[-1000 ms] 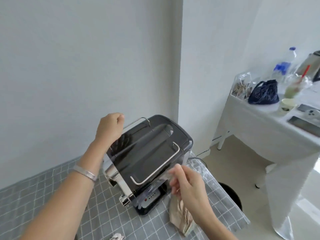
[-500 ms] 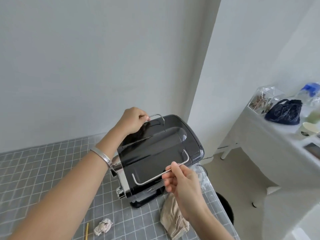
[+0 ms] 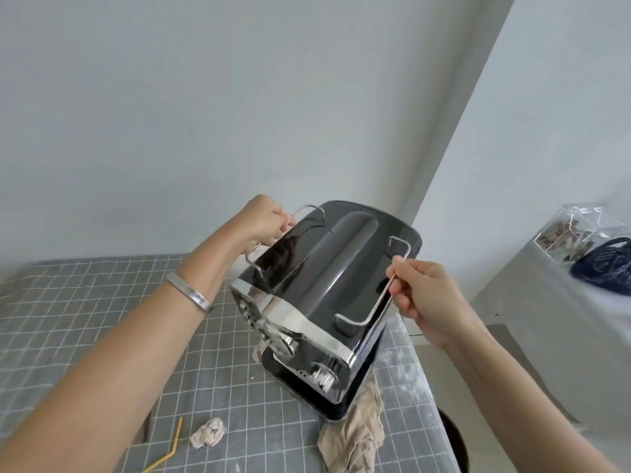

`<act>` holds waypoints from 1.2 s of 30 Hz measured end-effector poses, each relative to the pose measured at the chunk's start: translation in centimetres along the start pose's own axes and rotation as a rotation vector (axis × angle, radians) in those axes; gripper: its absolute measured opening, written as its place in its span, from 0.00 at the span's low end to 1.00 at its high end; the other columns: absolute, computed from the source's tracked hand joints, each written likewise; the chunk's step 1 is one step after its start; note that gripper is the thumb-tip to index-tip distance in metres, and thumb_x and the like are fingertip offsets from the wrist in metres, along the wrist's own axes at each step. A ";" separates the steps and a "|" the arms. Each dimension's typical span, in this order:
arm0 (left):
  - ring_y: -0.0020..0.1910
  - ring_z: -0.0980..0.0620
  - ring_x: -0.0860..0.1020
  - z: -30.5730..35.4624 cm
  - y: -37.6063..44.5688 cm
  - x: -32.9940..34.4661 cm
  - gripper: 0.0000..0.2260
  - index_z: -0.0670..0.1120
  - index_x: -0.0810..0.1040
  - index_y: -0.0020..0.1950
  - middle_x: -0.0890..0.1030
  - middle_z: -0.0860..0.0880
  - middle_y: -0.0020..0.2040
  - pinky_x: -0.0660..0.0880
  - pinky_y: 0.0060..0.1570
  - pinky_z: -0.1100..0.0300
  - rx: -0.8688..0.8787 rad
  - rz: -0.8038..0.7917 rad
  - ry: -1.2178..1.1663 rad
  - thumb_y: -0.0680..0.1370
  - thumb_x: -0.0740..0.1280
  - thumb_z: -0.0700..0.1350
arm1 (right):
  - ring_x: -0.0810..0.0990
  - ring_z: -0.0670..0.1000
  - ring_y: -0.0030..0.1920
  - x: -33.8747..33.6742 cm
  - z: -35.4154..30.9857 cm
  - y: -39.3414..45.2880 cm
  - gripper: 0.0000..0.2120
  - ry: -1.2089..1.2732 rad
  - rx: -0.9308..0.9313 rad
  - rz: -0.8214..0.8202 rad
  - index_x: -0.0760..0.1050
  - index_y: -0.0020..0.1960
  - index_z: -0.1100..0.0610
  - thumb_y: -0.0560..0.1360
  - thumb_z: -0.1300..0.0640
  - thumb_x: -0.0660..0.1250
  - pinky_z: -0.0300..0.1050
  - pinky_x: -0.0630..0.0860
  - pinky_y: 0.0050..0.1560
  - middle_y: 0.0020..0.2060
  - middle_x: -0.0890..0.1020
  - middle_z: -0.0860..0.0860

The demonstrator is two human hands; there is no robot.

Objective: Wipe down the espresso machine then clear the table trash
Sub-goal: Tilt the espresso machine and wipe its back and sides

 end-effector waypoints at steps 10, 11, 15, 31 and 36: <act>0.25 0.51 0.67 -0.4 -1.7 -1.7 0.10 0.38 0.72 0.40 0.69 0.44 0.31 0.70 0.20 0.67 -0.149 0.132 -0.431 0.79 0.56 0.31 | 0.58 0.48 0.24 0.1 -4.2 10.9 0.16 -0.377 -0.123 0.032 0.69 0.29 0.55 0.75 0.60 0.60 0.35 0.55 0.21 0.24 0.63 0.51; 0.26 0.50 0.68 -0.7 -1.6 -1.6 0.10 0.38 0.72 0.40 0.69 0.44 0.32 0.71 0.20 0.67 -0.156 0.147 -0.447 0.79 0.56 0.31 | 0.58 0.49 0.25 0.4 -4.2 11.4 0.16 -0.413 -0.135 0.036 0.69 0.28 0.56 0.75 0.60 0.60 0.37 0.56 0.22 0.23 0.64 0.50; 0.28 0.51 0.70 -2.0 -1.3 -1.2 0.10 0.39 0.72 0.40 0.71 0.45 0.31 0.74 0.20 0.65 -0.187 0.194 -0.471 0.80 0.57 0.33 | 0.60 0.50 0.24 1.1 -3.7 12.9 0.18 -0.533 -0.155 0.045 0.71 0.28 0.56 0.76 0.60 0.60 0.39 0.59 0.25 0.23 0.65 0.50; 0.29 0.50 0.73 -4.5 -0.4 1.7 0.10 0.39 0.72 0.40 0.73 0.44 0.33 0.76 0.22 0.64 -0.236 0.147 -0.405 0.80 0.57 0.33 | 0.59 0.49 0.21 -0.4 -0.6 14.4 0.18 -0.641 -0.108 0.044 0.71 0.29 0.55 0.78 0.59 0.59 0.35 0.58 0.19 0.19 0.63 0.48; 0.30 0.50 0.74 -4.2 0.0 2.1 0.11 0.39 0.73 0.40 0.73 0.44 0.33 0.76 0.22 0.64 -0.239 0.131 -0.388 0.80 0.57 0.33 | 0.58 0.50 0.22 -1.0 -0.2 14.4 0.18 -0.637 -0.085 0.042 0.71 0.30 0.56 0.78 0.58 0.59 0.35 0.58 0.20 0.22 0.63 0.50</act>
Point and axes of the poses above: each hand's wrist, its own y-axis towards the middle knuckle, its own x-axis out of the palm, z = x × y, the point moved 5 cm from there along y, towards the middle knuckle
